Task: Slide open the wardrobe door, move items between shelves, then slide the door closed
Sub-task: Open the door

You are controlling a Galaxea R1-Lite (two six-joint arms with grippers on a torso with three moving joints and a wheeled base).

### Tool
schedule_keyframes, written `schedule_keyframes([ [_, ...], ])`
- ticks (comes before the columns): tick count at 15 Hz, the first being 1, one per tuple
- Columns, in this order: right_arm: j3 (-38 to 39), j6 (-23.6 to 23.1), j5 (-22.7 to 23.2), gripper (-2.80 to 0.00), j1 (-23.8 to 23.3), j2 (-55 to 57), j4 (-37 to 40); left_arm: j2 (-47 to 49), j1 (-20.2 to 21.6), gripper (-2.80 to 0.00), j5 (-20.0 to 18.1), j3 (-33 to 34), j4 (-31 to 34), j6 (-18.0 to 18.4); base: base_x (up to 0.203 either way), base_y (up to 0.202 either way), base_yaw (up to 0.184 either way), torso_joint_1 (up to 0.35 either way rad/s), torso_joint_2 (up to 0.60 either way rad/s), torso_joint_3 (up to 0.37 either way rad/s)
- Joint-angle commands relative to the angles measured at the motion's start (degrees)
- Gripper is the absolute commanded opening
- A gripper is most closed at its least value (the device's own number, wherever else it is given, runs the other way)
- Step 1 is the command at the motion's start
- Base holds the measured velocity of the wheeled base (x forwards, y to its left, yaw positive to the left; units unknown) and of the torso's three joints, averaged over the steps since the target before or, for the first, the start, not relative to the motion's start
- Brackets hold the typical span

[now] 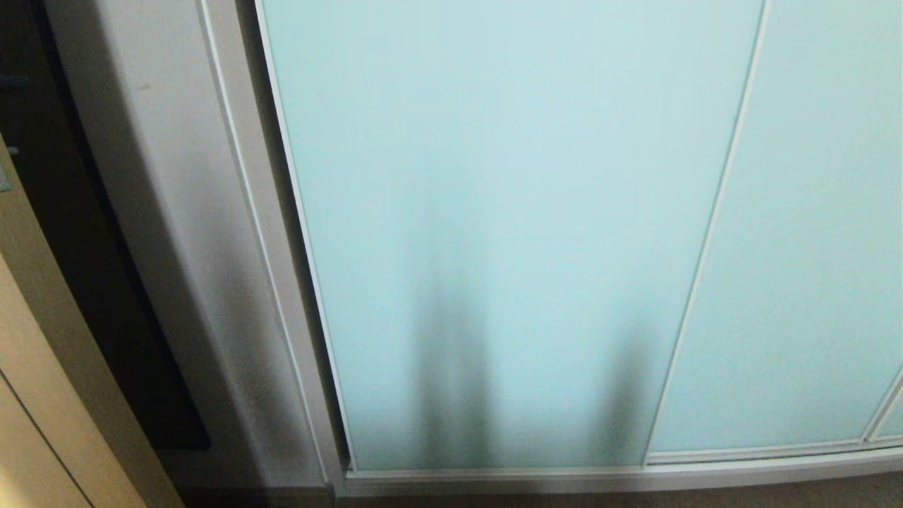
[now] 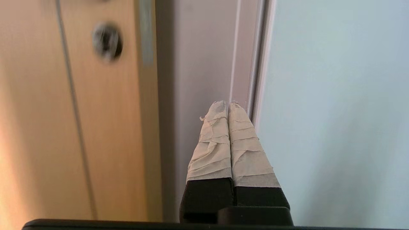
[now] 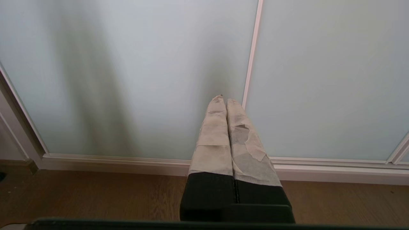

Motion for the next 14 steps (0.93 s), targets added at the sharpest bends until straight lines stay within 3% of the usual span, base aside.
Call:
schedule_keyframes([
  [1, 0.0, -0.02, 0.01, -2.8, 0.01, 0.07, 0.0, 15.44, 0.01, -2.8, 0.88, -2.91, -7.17, -0.03, 0.0, 0.0, 0.0, 0.0, 0.0, 0.0],
  [8, 0.0, -0.02, 0.01, -2.8, 0.01, 0.07, 0.0, 39.16, -0.06, -2.8, 5.14, -12.76, -24.68, -0.06, 0.0, 0.0, 0.0, 0.0, 0.0, 0.0],
  [14, 0.0, -0.02, 0.01, -2.8, 0.01, 0.07, 0.0, 47.03, -1.56, -2.8, 4.64, -17.2, -26.46, -0.12, 0.0, 0.0, 0.0, 0.0, 0.0, 0.0],
])
